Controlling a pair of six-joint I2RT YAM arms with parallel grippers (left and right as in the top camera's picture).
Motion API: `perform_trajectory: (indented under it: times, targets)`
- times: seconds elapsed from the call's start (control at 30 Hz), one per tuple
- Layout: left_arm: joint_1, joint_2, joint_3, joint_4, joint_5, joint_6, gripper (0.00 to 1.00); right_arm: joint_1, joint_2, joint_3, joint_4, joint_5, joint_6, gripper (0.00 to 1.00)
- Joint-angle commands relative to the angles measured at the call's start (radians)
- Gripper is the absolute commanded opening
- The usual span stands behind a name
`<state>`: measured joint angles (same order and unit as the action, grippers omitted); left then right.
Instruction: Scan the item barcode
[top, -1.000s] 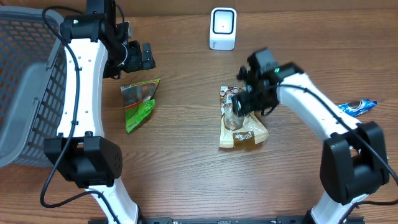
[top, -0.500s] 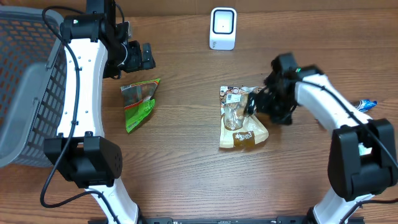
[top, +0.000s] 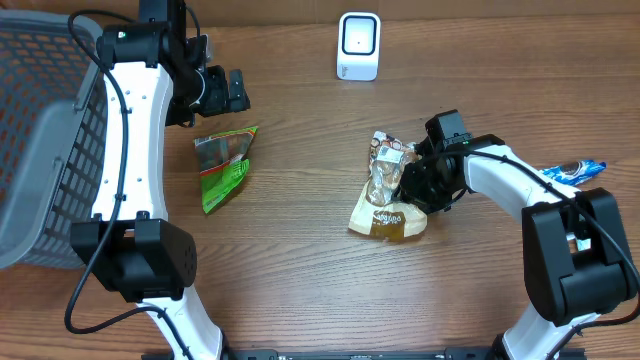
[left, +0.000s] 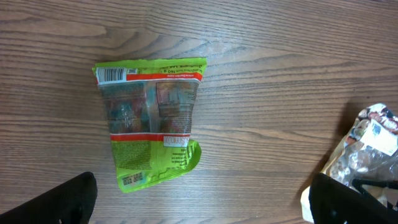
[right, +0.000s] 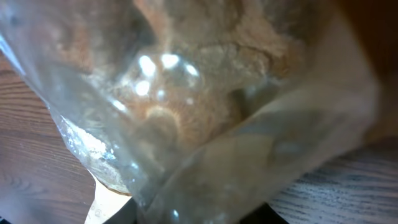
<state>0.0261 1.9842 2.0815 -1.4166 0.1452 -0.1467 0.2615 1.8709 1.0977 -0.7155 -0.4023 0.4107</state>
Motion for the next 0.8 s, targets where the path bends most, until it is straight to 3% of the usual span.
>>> perform_trajectory:
  times: [0.0,0.23,0.43,0.77]
  targets:
    - [-0.007,0.007,-0.003,0.001,0.008,0.009,1.00,-0.010,-0.009,0.040,-0.009,0.068,-0.091,0.27]
    - [-0.007,0.007,-0.003,0.001,0.008,0.009,1.00,0.004,-0.066,0.265,-0.214,0.064,-0.463,0.19]
    - [-0.007,0.007,-0.003,0.001,0.008,0.009,1.00,0.049,-0.118,0.428,-0.324,-0.009,-0.689,0.14]
    - [-0.007,0.007,-0.003,0.001,0.008,0.009,1.00,0.064,-0.223,0.469,-0.280,-0.109,-0.760,0.07]
